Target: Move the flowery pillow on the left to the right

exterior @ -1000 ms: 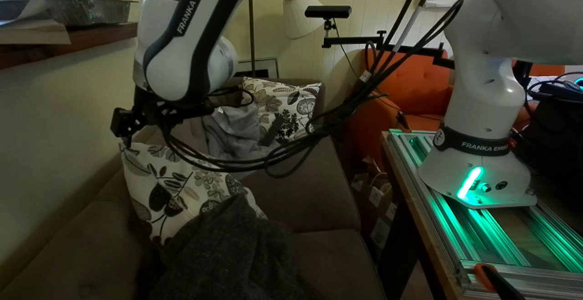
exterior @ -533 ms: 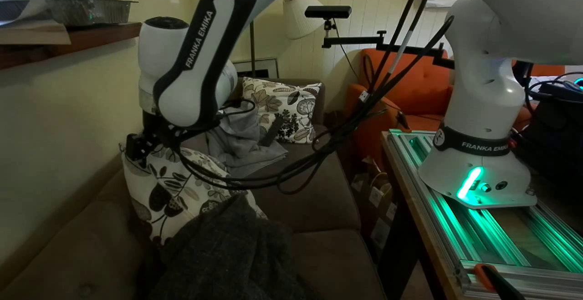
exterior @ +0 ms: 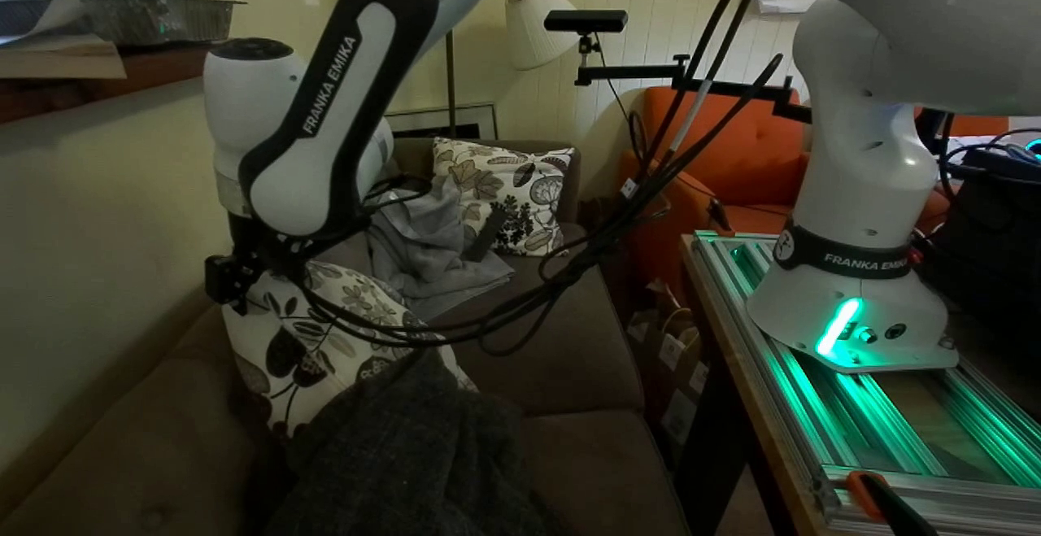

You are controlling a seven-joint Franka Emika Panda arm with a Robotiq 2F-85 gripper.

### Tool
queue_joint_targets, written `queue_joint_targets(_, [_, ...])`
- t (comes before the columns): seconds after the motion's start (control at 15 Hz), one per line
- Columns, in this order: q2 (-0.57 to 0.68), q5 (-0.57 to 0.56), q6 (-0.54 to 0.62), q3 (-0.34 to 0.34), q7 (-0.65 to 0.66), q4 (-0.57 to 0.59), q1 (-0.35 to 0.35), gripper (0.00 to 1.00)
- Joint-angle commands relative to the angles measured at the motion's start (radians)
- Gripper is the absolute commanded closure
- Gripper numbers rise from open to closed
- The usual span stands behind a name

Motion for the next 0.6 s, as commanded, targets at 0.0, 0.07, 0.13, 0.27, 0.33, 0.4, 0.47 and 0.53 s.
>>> queue_joint_targets(0.0, [0.032, -0.042, -0.054, 0.008, 0.006, 0.043, -0.025, 0.26])
queue_joint_targets(0.07, [0.035, -0.042, -0.053, 0.014, 0.006, 0.044, -0.029, 0.28])
queue_joint_targets(0.13, [0.039, -0.044, -0.050, 0.015, 0.006, 0.046, -0.029, 0.31])
queue_joint_targets(0.27, [0.044, -0.043, -0.048, 0.019, 0.007, 0.051, -0.031, 0.46])
queue_joint_targets(0.33, [0.044, -0.043, -0.048, 0.021, 0.008, 0.052, -0.032, 0.54])
queue_joint_targets(0.4, [0.043, -0.041, -0.048, 0.024, 0.008, 0.052, -0.033, 0.59])
queue_joint_targets(0.47, [0.043, -0.042, -0.048, 0.024, 0.007, 0.052, -0.033, 0.66])
queue_joint_targets(0.53, [0.043, -0.041, -0.046, 0.026, 0.008, 0.052, -0.033, 0.73])
